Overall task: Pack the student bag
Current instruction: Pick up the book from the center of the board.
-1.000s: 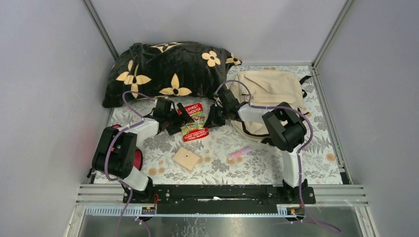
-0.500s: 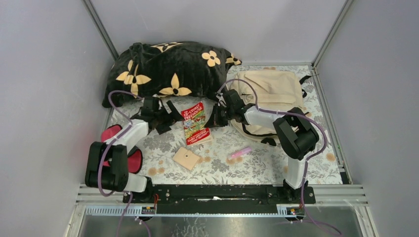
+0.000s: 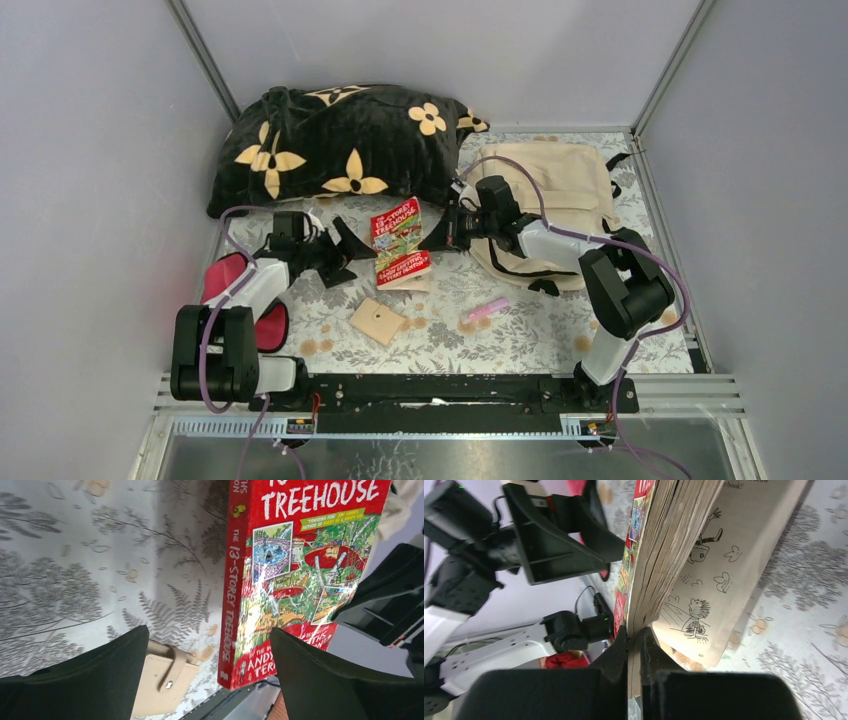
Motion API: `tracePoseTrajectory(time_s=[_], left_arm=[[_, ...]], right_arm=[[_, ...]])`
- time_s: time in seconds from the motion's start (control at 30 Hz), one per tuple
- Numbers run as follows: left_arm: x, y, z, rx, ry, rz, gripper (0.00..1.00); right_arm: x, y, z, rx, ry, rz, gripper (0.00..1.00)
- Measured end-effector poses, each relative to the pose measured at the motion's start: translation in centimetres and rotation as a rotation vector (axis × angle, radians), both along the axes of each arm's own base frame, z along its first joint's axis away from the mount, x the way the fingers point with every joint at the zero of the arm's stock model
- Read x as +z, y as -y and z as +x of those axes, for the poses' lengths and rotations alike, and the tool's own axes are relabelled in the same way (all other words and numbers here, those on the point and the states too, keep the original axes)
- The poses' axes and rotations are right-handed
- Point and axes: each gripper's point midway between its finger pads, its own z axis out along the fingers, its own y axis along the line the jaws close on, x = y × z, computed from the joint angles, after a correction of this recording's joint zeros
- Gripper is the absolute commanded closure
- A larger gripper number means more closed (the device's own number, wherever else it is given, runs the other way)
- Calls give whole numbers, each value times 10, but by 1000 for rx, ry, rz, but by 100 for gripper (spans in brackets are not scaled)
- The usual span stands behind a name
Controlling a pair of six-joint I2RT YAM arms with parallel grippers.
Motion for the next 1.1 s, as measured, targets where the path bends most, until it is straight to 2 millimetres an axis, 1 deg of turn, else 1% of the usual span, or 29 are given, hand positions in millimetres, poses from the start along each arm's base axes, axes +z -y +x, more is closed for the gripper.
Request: tracePoseTrajectory(time_s=[0.1, 0.2, 0.3, 0.37, 0.43, 0.53, 0.6, 0.63, 0.67, 0.7, 0.73, 0.77, 0.8, 0.83, 0.87, 0.93, 0.97, 1.0, 1.03, 1.07, 1.1], left_arm=[[6, 10, -2, -22, 11, -78, 1], [13, 16, 3, -33, 31, -136, 2], [18, 21, 8, -36, 45, -186, 10], [21, 24, 11, -28, 52, -219, 19], [25, 28, 14, -22, 58, -248, 30], [33, 38, 19, -25, 76, -282, 59], [32, 44, 23, -13, 79, -273, 83], [31, 46, 25, -1, 73, -271, 92], [32, 48, 27, 4, 71, -273, 99], [34, 50, 30, 9, 76, -269, 100], [38, 51, 35, 16, 88, -261, 100], [42, 51, 39, 23, 102, -255, 100], [49, 51, 44, 28, 117, -253, 100], [59, 53, 49, 29, 136, -252, 100], [69, 55, 53, 29, 162, -251, 100], [94, 56, 60, 37, 230, -246, 100], [105, 56, 62, 45, 258, -247, 100], [125, 53, 65, 68, 314, -248, 100], [130, 52, 66, 72, 327, -249, 100], [144, 50, 68, 93, 363, -251, 100], [153, 49, 70, 109, 386, -254, 100]], right_arm=[[15, -6, -2, 26, 4, 65, 100], [29, -11, -6, 58, 2, 130, 100], [39, -14, -8, 80, 9, 172, 100], [42, -15, -10, 93, 7, 185, 100], [43, -15, -12, 104, 2, 191, 100], [44, -15, -15, 118, -4, 194, 100], [43, -13, -17, 135, -11, 194, 100], [42, -10, -16, 134, -7, 190, 98], [40, -6, -14, 127, -9, 181, 80], [38, -3, -13, 121, -15, 171, 49], [34, 2, -11, 110, -24, 154, 30], [31, 6, -9, 98, -34, 138, 17], [27, 10, -9, 92, -34, 119, 8], [23, 15, -8, 82, -33, 94, 3], [22, 20, -8, 74, -39, 79, 1], [26, 29, -7, 55, -26, 56, 0], [31, 35, -6, 41, -17, 53, 0], [38, 41, -3, 24, -4, 56, 0], [48, 47, 0, 1, 20, 64, 0], [58, 51, 3, -19, 42, 75, 0], [69, 55, 6, -42, 65, 94, 0]])
